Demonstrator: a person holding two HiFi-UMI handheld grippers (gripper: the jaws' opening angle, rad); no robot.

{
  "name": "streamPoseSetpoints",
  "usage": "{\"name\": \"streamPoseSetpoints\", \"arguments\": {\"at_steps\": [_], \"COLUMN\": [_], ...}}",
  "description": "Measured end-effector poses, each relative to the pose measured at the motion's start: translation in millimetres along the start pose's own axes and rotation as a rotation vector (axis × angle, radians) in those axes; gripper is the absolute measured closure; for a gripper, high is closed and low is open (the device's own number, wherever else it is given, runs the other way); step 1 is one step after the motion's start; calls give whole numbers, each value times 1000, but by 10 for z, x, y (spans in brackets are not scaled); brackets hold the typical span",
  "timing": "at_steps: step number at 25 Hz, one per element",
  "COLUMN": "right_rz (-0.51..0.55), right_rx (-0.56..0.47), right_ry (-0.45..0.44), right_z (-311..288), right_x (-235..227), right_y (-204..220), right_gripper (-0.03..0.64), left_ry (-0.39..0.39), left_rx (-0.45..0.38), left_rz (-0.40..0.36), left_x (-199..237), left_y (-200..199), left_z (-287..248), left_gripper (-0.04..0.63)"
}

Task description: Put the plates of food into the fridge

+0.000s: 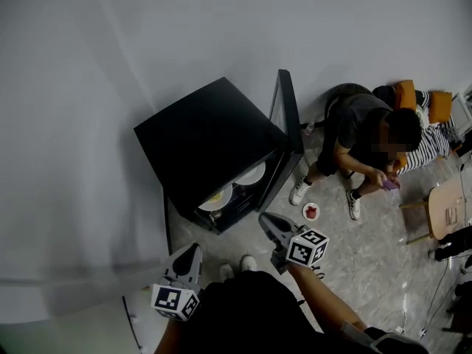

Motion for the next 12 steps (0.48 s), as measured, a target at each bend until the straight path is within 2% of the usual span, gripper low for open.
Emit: {"name": "streamPoseSetpoints", "arguments": {"at_steps": [7,12], "right_rz": [170,242], "right_rx": [-30,-72], "right_ry": [-26,-35], "right_z": [145,256], "right_x": [402,637], "right_y": [-23,-69], "right_gripper": [583,583], "left_ry": [6,17], "left_rx": [-11,-19], "left_rz": [11,10], "left_x": [-46,-82], "left_y": [86,108], "left_z": [2,29], "left_gripper": [571,572]}}
Point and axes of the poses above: the fingertips, and each gripper's own axes: z backward along the fingers, x to its left, y out of its underside, the point moved 3 cm from there along z, backward along the fingers, and after that the axes turned 10 degrees about x, right-handed, at the moved point
